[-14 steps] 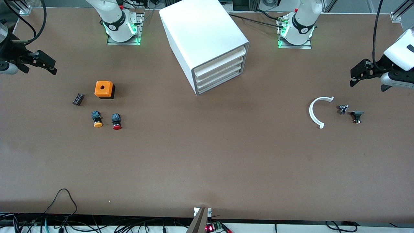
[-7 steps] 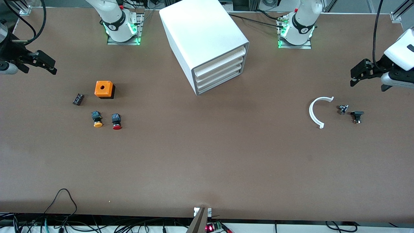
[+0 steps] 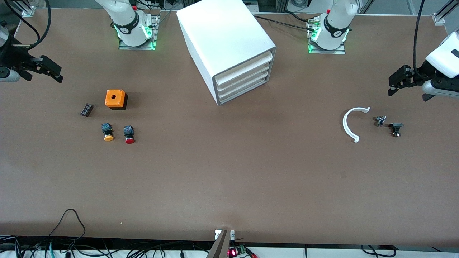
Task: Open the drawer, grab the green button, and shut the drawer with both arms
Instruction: 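Move the left gripper toward the white drawer cabinet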
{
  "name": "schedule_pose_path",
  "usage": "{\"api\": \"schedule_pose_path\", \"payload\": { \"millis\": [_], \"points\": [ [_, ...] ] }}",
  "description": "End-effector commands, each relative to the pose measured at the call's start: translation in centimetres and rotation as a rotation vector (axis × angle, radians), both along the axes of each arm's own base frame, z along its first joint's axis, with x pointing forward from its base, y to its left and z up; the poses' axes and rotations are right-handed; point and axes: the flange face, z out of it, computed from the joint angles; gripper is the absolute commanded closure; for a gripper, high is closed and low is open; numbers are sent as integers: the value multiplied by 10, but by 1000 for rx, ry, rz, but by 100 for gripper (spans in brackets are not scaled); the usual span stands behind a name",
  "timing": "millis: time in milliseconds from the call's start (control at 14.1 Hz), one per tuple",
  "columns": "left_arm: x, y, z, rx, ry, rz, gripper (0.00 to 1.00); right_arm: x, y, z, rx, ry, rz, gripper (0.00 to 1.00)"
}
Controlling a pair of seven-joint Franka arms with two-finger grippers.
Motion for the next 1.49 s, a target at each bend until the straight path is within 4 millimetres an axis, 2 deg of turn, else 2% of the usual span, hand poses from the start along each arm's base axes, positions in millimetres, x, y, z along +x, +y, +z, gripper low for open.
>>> {"api": "schedule_pose_path", "payload": {
  "millis": [0, 71, 213, 285, 356, 498, 640, 711, 783, 854, 925, 1138, 1423],
  "points": [
    [8, -2, 4, 4, -2, -18, 0, -3, 2, 7, 13, 3, 5, 0],
    [10, -4, 0, 4, 6, -22, 0, -3, 2, 7, 13, 3, 5, 0],
    [23, -11, -26, 4, 46, -42, 0, -3, 1, 7, 13, 3, 0, 0],
    [25, -22, -34, 4, 61, -50, 0, -3, 2, 7, 13, 3, 2, 0],
    [26, -23, -37, 1, 64, -52, 0, -3, 1, 8, 13, 1, -1, 0],
    [35, -27, -70, 3, 123, -60, 0, -3, -1, 8, 13, -1, -7, 0],
    [37, -32, -78, -1, 136, -72, 0, 1, 0, 3, 8, 4, -1, 0],
    [44, -41, -103, -2, 179, -90, 0, 4, 2, 0, 5, 9, 6, 0],
    [50, -47, -139, -5, 240, -98, 0, 12, 4, -9, 5, 26, 15, 0],
    [51, -48, -153, -10, 266, -108, 0, 19, 6, -16, 6, 46, 21, 0],
    [52, -51, -158, -36, 277, -106, 0, 20, 7, -19, 6, 65, 26, 0],
    [57, -59, -205, -132, 363, -85, 0, 19, 10, -30, 20, 123, 28, 0],
    [59, -79, -259, -360, 473, -12, 0, 17, 37, -27, 21, 121, 65, 0]
  ]
}}
